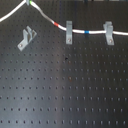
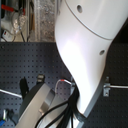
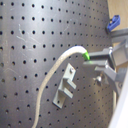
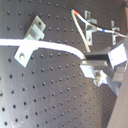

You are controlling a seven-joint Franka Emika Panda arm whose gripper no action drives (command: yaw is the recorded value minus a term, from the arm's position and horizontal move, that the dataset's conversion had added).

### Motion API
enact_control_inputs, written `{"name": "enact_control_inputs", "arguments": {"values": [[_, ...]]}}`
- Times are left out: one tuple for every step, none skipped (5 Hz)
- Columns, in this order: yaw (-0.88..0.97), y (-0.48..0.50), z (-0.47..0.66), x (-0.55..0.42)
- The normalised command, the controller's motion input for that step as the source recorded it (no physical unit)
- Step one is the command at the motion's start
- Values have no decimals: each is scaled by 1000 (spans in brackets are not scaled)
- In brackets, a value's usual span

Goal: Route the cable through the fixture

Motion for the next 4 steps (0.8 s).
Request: {"name": "enact_control_inputs", "arguments": {"values": [[406, 3, 573, -109], [497, 31, 497, -256], [517, 7, 376, -350], [537, 11, 239, -296]]}}
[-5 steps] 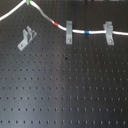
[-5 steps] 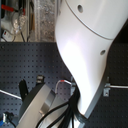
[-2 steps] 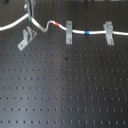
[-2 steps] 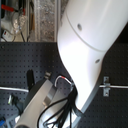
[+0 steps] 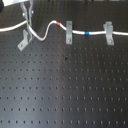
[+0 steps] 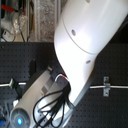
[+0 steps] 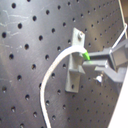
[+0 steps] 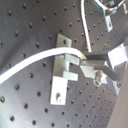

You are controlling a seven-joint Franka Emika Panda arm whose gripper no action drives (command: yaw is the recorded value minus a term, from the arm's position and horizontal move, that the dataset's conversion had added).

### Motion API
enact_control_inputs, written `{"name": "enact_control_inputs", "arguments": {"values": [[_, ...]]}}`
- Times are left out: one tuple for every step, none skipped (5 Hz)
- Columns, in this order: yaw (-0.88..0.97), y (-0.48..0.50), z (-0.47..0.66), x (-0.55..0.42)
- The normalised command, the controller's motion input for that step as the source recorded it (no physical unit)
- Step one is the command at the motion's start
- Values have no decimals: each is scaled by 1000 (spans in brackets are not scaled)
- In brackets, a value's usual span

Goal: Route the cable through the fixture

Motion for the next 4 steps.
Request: {"name": "enact_control_inputs", "arguments": {"values": [[543, 51, 221, -279], [506, 99, 153, -279], [503, 164, 24, -282], [329, 60, 1, -51]]}}
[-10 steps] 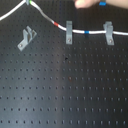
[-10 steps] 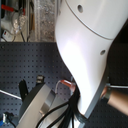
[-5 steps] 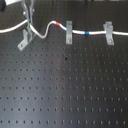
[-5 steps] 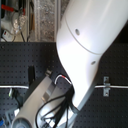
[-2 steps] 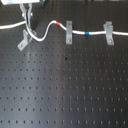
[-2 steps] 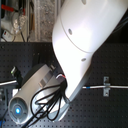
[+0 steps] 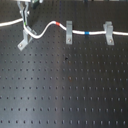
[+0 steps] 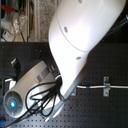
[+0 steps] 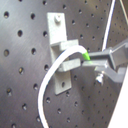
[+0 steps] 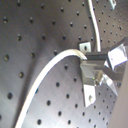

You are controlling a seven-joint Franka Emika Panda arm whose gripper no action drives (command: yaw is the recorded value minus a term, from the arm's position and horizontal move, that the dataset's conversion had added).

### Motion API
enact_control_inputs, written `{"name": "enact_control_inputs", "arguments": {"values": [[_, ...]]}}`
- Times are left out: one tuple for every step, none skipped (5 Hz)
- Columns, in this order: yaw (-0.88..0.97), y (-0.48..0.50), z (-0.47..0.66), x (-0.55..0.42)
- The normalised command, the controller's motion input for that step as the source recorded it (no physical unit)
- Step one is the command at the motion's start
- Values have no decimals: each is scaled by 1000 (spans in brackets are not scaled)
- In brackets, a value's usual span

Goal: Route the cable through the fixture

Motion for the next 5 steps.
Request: {"name": "enact_control_inputs", "arguments": {"values": [[17, -9, 84, 0], [54, -67, 251, -44], [100, 1, 244, -161], [0, 150, 147, -57], [26, 385, 121, -11]]}}
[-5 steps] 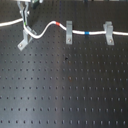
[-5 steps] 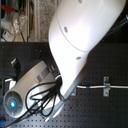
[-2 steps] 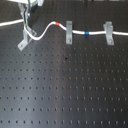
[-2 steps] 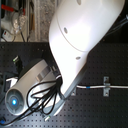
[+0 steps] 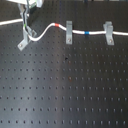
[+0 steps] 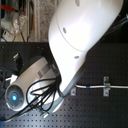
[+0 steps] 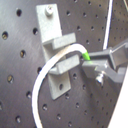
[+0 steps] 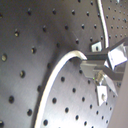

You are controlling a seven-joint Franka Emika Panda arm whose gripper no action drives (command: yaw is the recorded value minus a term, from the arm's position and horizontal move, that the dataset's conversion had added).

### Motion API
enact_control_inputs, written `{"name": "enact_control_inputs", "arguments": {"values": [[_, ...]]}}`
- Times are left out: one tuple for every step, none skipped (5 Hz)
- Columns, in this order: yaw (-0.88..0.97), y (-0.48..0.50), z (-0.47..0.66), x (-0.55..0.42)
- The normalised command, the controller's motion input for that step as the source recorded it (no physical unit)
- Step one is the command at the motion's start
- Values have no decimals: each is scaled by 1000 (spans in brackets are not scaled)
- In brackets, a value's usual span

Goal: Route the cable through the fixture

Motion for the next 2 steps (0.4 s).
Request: {"name": "enact_control_inputs", "arguments": {"values": [[77, 398, 100, 80], [0, -2, 0, 10]]}}
